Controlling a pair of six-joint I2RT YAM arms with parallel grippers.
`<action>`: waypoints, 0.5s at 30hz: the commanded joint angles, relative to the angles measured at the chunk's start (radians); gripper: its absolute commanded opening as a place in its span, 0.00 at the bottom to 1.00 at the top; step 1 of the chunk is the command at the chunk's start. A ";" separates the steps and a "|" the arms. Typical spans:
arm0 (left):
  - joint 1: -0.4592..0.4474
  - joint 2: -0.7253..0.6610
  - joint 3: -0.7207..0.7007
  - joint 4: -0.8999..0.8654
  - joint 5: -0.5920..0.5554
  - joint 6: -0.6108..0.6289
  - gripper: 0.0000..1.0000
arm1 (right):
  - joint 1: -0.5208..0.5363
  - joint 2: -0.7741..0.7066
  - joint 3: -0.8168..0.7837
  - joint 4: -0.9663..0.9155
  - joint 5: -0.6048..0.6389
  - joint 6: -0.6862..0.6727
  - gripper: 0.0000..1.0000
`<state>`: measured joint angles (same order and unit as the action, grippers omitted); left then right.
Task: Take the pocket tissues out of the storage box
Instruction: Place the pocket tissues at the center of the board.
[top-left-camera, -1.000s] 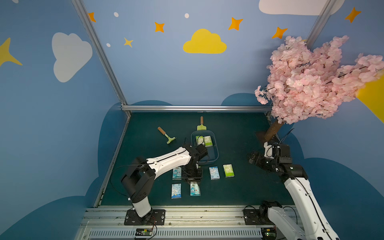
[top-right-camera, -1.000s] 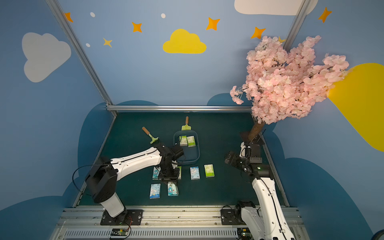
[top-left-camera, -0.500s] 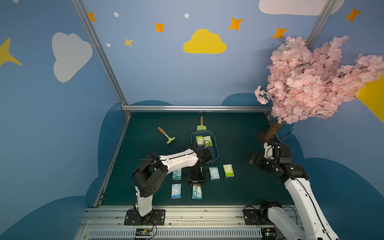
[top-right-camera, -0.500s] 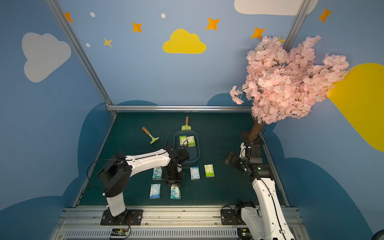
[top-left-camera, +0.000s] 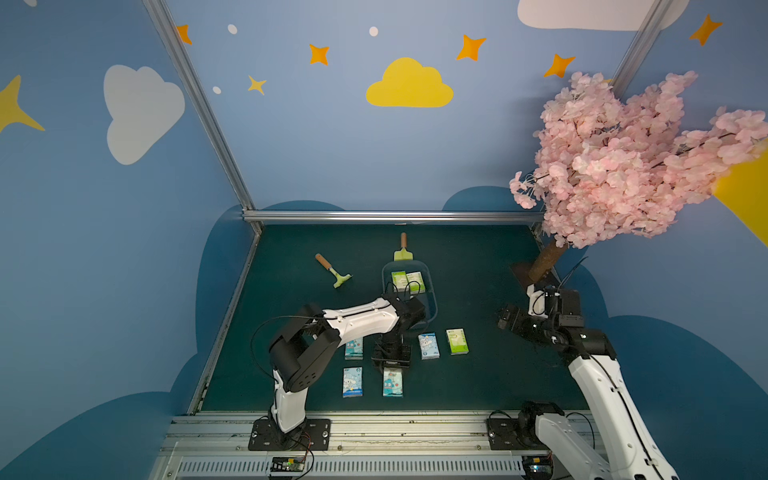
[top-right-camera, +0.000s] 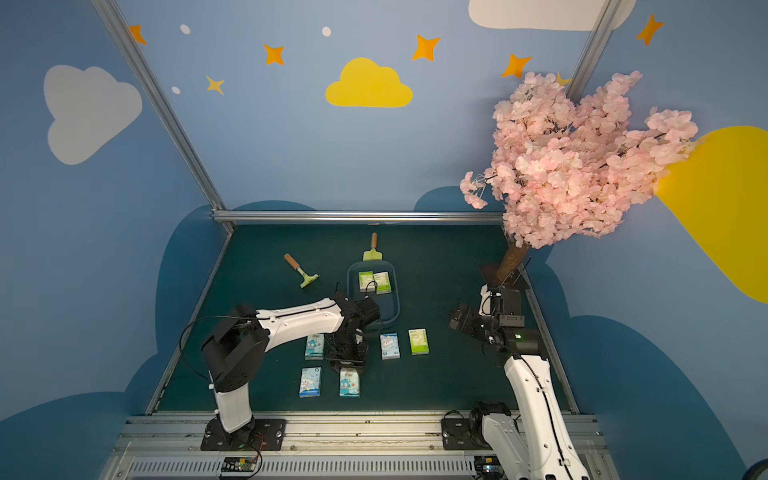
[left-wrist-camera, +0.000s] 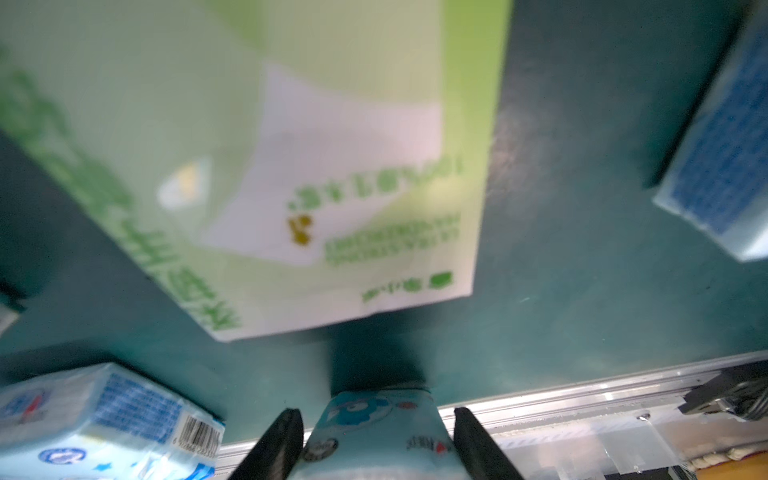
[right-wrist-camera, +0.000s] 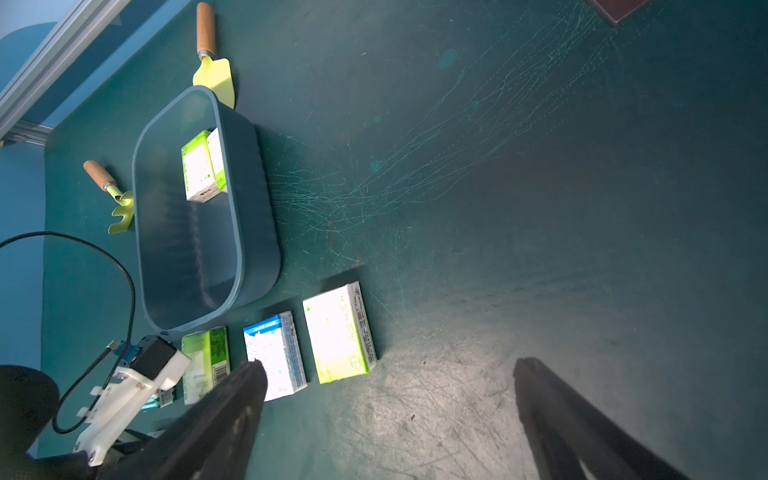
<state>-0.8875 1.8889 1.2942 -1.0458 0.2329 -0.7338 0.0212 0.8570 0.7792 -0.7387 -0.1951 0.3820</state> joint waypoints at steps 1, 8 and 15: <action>0.001 -0.005 0.029 -0.031 -0.028 -0.011 0.63 | -0.005 0.006 0.020 -0.022 -0.004 -0.011 0.98; 0.001 -0.032 0.064 -0.067 -0.053 -0.015 0.69 | -0.005 0.008 0.020 -0.018 -0.004 -0.010 0.98; 0.007 -0.095 0.124 -0.146 -0.101 -0.009 0.72 | -0.007 0.006 0.025 -0.016 -0.001 -0.008 0.98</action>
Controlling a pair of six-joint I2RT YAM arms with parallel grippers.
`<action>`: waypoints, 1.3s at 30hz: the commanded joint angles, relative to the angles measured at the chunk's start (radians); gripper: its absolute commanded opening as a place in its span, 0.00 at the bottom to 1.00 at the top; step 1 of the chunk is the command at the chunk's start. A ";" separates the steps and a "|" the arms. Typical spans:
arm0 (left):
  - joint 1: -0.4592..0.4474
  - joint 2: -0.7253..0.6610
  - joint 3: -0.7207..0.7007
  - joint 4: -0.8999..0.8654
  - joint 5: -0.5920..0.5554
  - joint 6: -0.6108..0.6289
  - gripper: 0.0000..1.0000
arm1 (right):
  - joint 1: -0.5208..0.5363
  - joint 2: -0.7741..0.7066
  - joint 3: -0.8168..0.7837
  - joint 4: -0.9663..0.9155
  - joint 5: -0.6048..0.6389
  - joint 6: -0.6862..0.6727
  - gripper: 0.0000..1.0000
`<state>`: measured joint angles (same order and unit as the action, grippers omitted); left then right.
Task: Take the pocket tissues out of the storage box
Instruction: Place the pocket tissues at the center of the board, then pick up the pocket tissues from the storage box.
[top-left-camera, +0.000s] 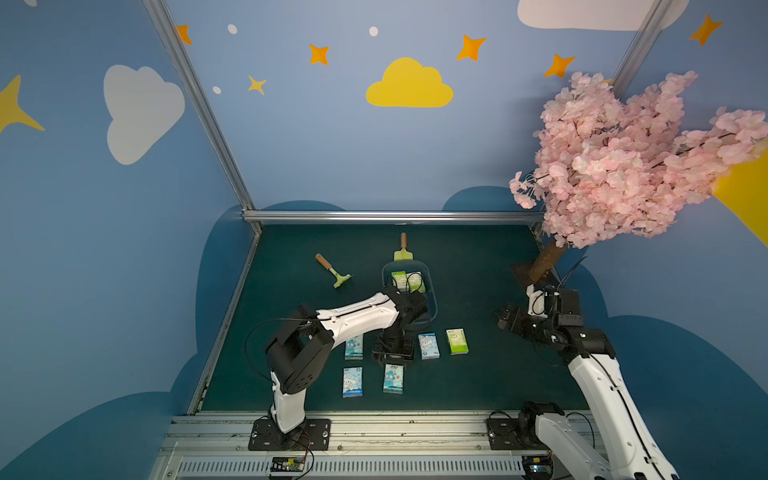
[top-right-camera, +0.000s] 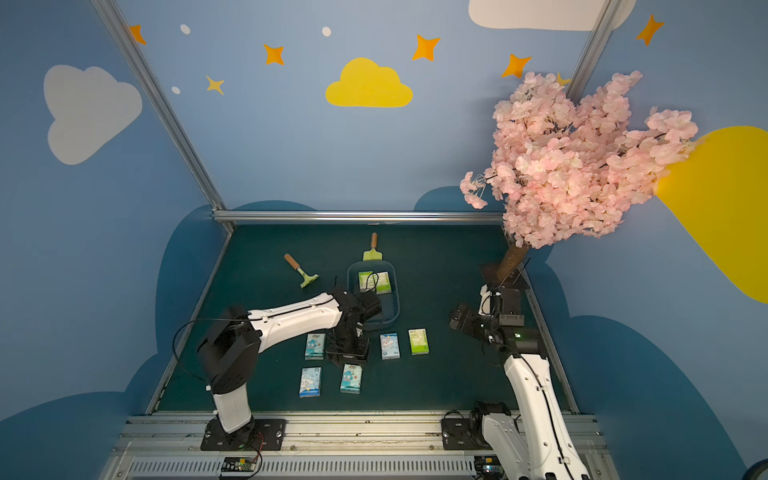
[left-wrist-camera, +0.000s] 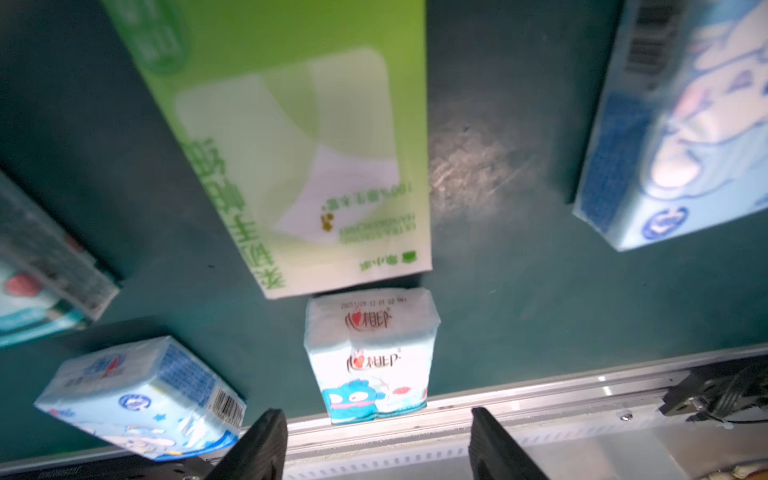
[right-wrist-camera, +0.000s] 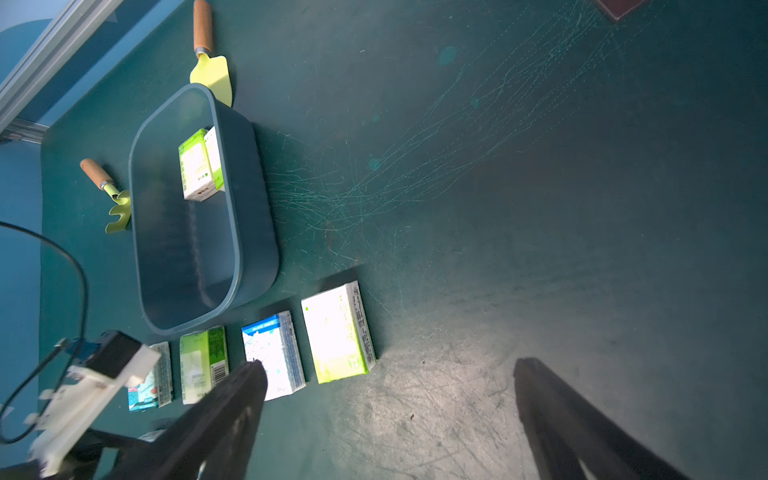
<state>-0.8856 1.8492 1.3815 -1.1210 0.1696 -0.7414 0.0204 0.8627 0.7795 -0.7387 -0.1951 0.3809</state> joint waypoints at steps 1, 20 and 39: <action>0.006 -0.072 0.049 -0.085 -0.051 0.000 0.73 | -0.006 0.000 0.026 -0.017 -0.001 -0.007 0.98; 0.241 -0.319 0.100 0.032 -0.083 0.073 0.81 | 0.079 0.096 0.175 -0.066 -0.032 -0.008 0.98; 0.587 -0.225 -0.052 0.411 0.353 0.122 0.73 | 0.467 0.557 0.528 -0.070 0.164 0.049 0.96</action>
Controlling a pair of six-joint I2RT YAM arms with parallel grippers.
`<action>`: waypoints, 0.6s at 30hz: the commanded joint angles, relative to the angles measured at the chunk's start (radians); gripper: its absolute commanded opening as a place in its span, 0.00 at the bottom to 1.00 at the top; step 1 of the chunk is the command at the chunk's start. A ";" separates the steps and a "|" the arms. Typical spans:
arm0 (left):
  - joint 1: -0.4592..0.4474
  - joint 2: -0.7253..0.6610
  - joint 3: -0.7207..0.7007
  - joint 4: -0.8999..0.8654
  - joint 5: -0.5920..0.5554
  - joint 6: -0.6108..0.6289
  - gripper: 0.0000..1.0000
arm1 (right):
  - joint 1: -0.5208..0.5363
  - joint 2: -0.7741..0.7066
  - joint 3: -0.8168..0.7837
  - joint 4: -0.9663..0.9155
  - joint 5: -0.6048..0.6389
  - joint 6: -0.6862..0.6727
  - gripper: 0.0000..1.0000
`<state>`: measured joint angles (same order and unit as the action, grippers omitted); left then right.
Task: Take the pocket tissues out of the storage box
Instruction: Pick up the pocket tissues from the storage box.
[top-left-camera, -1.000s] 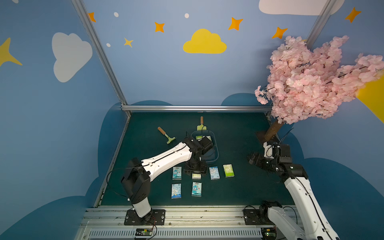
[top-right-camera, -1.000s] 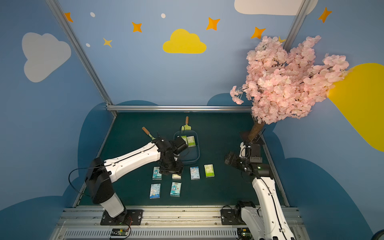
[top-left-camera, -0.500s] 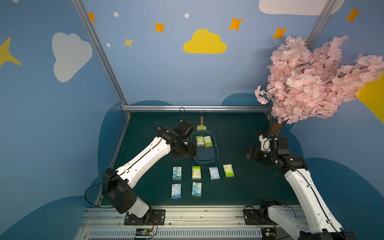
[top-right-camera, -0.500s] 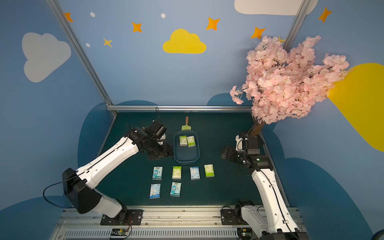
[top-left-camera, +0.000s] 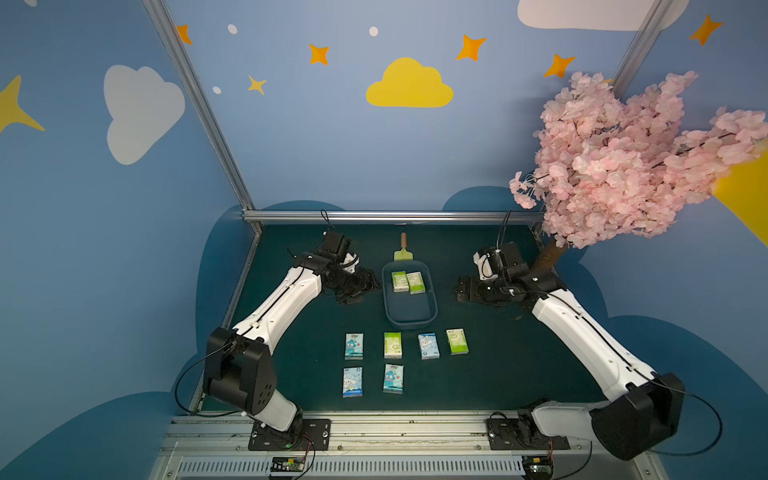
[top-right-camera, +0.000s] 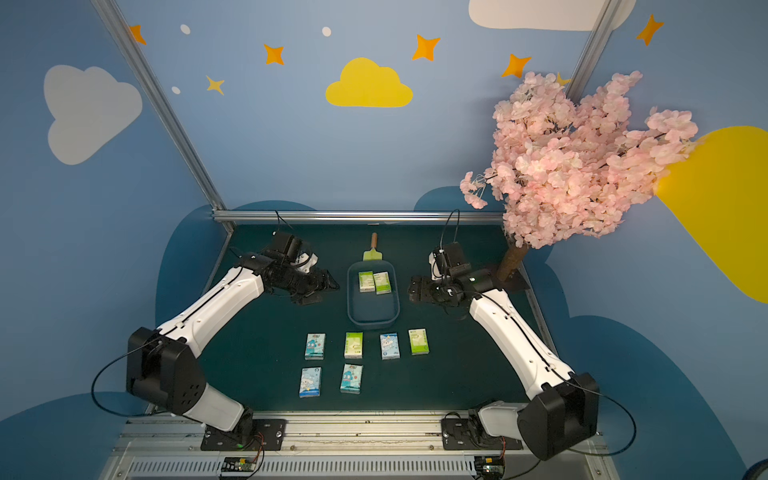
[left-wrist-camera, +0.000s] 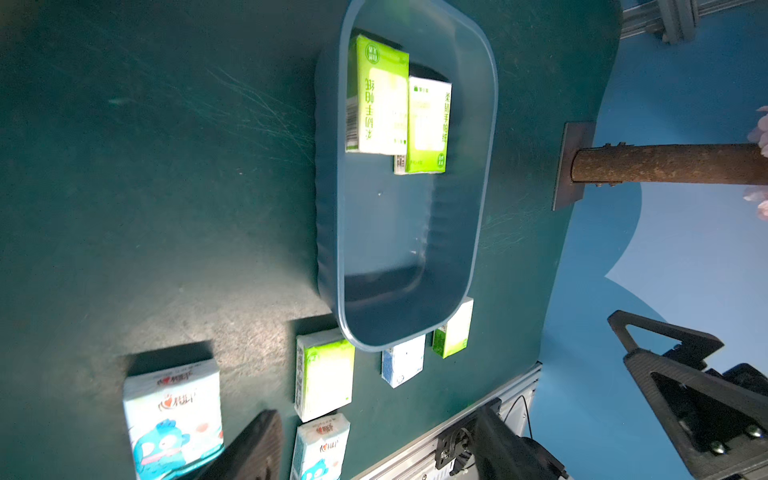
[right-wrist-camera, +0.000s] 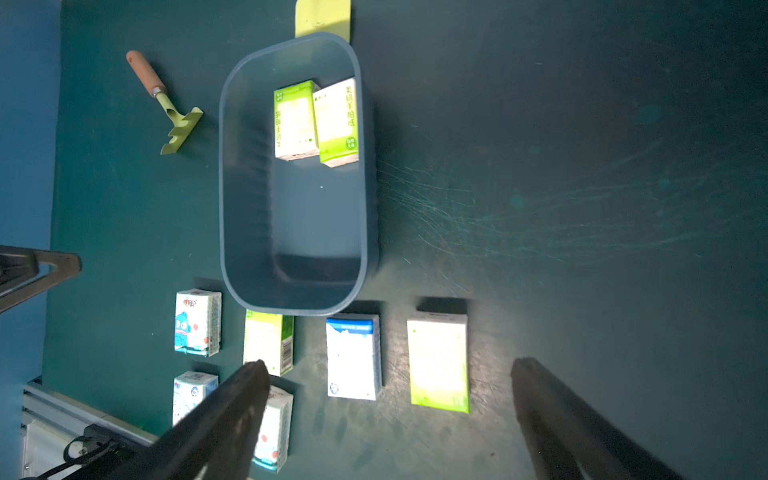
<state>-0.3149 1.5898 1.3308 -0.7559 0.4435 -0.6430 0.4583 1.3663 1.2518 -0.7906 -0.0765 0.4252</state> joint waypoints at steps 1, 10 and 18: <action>0.021 0.052 0.000 0.057 0.093 0.025 0.72 | 0.045 0.085 0.083 -0.022 0.053 0.003 0.96; 0.027 0.210 0.046 0.098 0.175 0.041 0.65 | 0.134 0.422 0.403 -0.122 0.032 0.001 0.93; 0.027 0.301 0.080 0.118 0.196 0.047 0.57 | 0.176 0.680 0.670 -0.194 -0.004 -0.004 0.85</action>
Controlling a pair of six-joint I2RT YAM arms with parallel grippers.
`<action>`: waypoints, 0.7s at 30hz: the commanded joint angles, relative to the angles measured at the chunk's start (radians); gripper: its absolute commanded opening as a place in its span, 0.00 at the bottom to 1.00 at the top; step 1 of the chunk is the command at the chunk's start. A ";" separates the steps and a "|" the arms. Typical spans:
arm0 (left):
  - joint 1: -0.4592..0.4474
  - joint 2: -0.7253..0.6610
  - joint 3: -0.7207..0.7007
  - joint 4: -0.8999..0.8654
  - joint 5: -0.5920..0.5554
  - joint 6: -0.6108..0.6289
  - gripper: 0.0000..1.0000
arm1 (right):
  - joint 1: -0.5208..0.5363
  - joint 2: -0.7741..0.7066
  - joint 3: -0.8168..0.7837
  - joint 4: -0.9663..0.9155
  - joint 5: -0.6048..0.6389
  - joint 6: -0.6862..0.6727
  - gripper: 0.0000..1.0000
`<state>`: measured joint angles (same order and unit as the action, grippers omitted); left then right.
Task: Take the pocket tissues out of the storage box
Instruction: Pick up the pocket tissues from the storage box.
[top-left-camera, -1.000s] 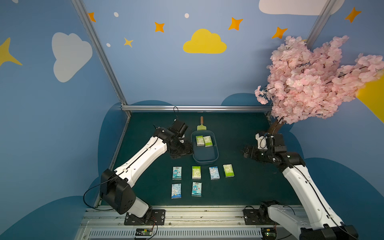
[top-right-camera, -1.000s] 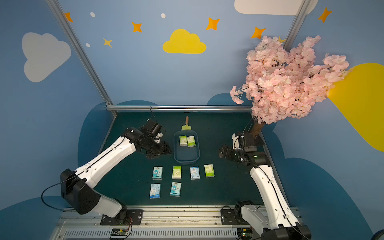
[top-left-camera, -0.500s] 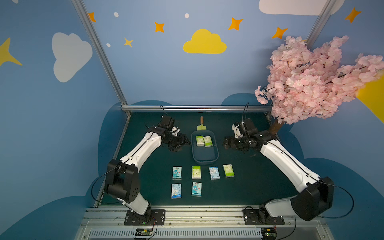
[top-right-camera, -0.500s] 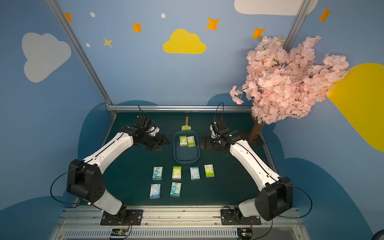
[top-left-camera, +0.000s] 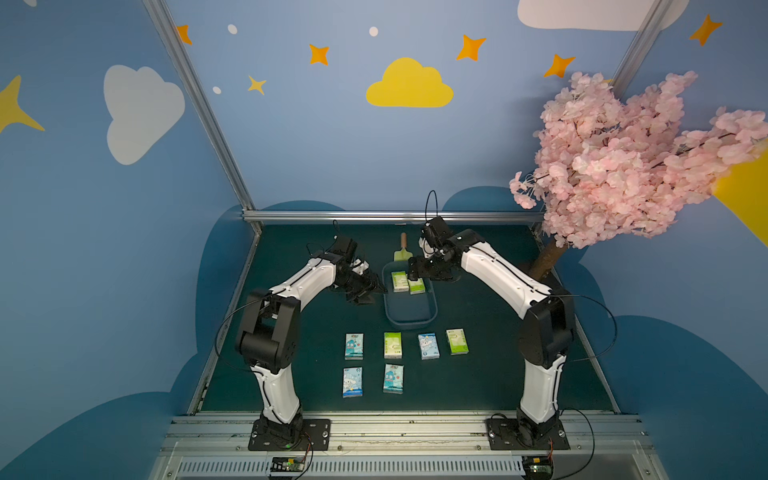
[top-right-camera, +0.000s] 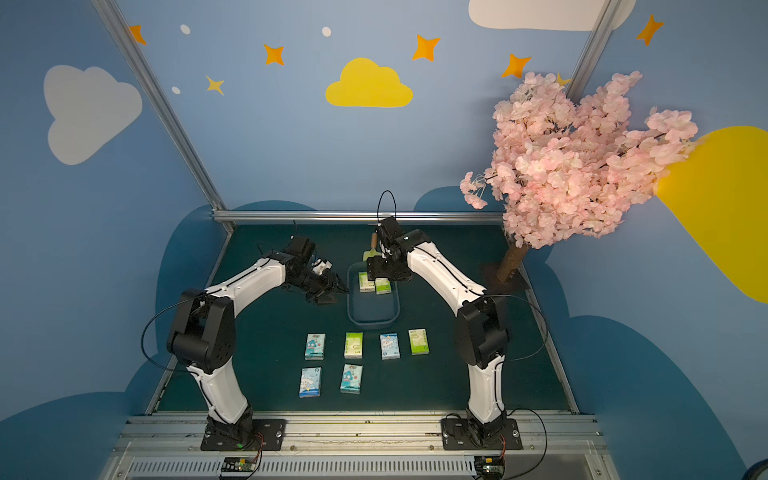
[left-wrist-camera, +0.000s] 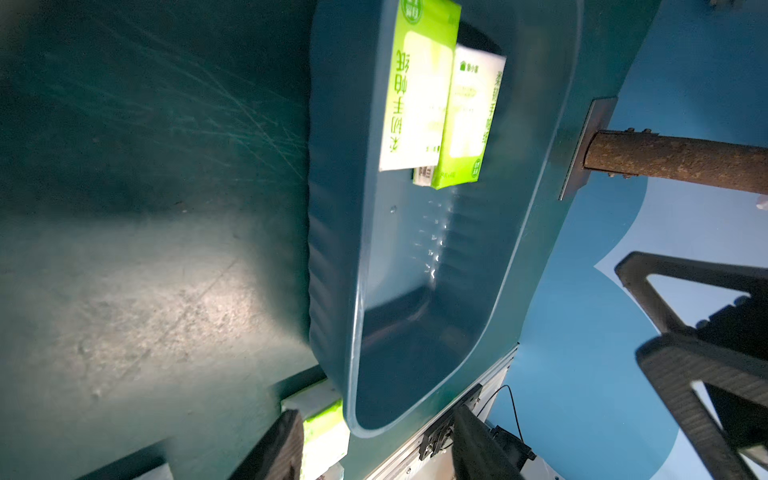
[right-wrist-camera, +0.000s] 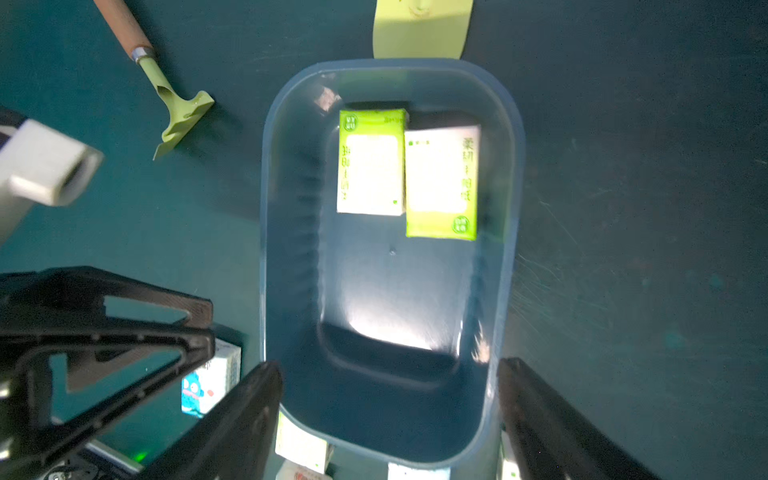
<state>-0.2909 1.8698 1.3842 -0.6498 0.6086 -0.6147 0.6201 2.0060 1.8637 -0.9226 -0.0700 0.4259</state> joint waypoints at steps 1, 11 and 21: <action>0.003 0.034 0.030 0.018 0.039 0.017 0.55 | 0.019 0.069 0.084 -0.062 -0.011 -0.006 0.84; 0.002 0.106 0.051 0.026 0.060 0.021 0.50 | 0.035 0.282 0.286 -0.096 -0.007 -0.017 0.75; 0.002 0.105 0.049 0.002 0.047 0.039 0.50 | 0.048 0.421 0.399 -0.121 0.016 -0.054 0.74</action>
<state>-0.2909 1.9667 1.4120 -0.6281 0.6483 -0.5968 0.6590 2.4050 2.2295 -1.0042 -0.0692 0.4011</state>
